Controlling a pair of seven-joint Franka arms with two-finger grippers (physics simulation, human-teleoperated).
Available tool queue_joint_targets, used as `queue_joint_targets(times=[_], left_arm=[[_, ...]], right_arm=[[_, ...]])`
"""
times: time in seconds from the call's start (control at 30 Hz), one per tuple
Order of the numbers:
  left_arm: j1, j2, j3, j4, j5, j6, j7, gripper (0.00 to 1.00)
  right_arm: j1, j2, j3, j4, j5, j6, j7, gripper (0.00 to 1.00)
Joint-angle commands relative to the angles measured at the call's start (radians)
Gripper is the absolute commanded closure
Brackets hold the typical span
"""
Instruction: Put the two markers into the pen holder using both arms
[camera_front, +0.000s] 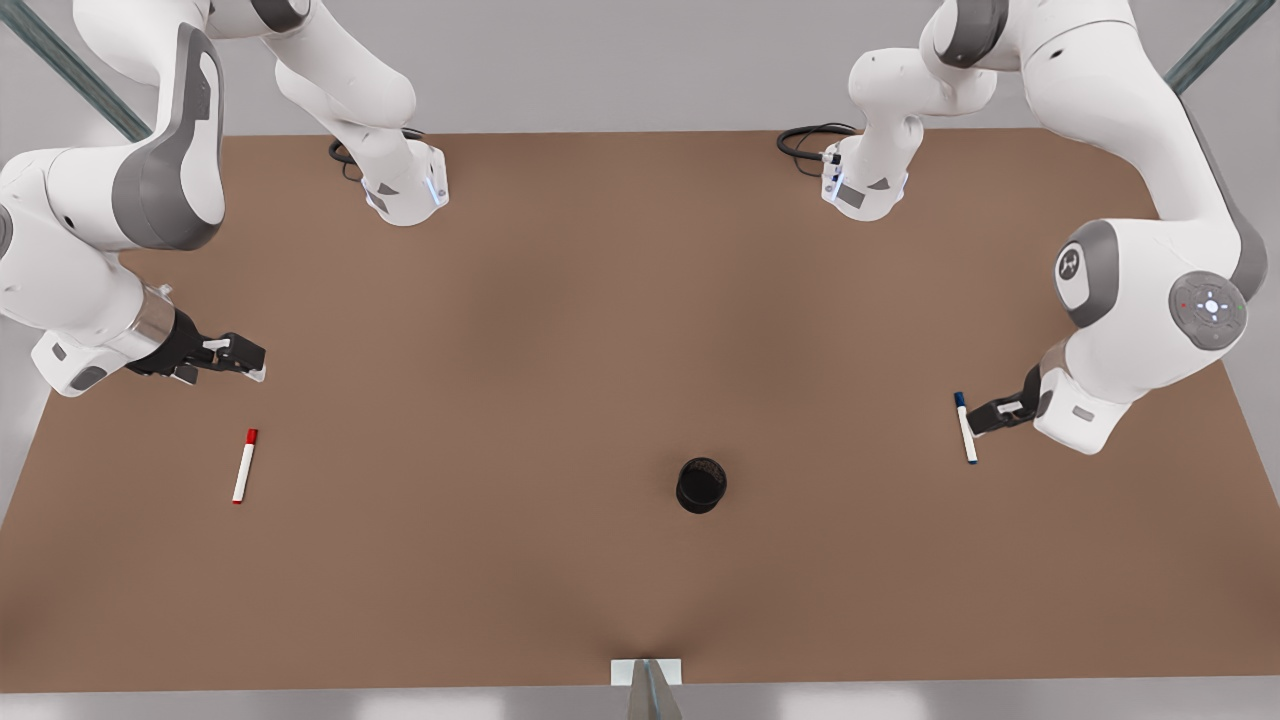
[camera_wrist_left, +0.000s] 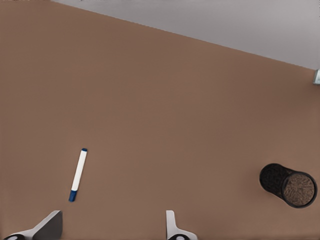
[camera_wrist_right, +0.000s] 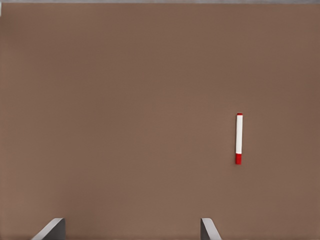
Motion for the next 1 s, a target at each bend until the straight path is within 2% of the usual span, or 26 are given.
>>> queue_joint_targets(times=[0.0,0.07,0.1,0.23,0.33,0.37,0.53,0.73,0.87,0.97], left_arm=[[0.003,0.003,0.0,0.001,0.005,0.02,0.216,0.0],[0.035,0.046,0.002,-0.004,-0.004,0.037,0.247,0.0],[0.082,0.069,0.002,-0.04,-0.021,0.111,0.33,0.0],[0.15,0.092,0.003,-0.316,-0.024,0.451,0.453,0.0],[0.181,0.107,0.002,-0.447,-0.028,0.625,0.512,0.0],[0.194,0.128,0.003,-0.447,-0.028,0.633,0.514,0.0],[0.211,0.17,0.002,-0.465,-0.028,0.659,0.517,0.0],[0.216,0.254,0.002,-0.467,-0.028,0.72,0.606,0.0],[0.222,0.263,0.002,-0.514,-0.028,0.764,0.635,0.0],[0.225,0.259,0.002,-0.544,-0.03,0.789,0.649,0.0]], right_arm=[[0.0,-0.001,0.001,0.0,0.001,0.002,-0.021,0.0],[0.0,-0.001,0.001,0.0,0.001,0.002,-0.019,0.0],[0.0,-0.001,0.001,0.0,0.001,0.002,-0.019,0.0],[0.0,0.04,-0.001,-0.001,-0.002,0.049,-0.007,0.0],[-0.002,0.119,-0.001,-0.032,-0.008,0.149,-0.014,0.0],[-0.017,0.143,-0.004,-0.072,-0.03,0.206,-0.011,0.0],[-0.063,0.398,-0.019,-0.055,-0.114,0.493,-0.021,0.0],[-0.066,0.551,-0.06,-0.021,-0.217,0.526,-0.025,0.0],[-0.06,0.7,-0.096,0.157,-0.219,0.52,-0.068,0.0],[-0.067,0.732,-0.123,0.186,-0.215,0.516,-0.115,0.0]])
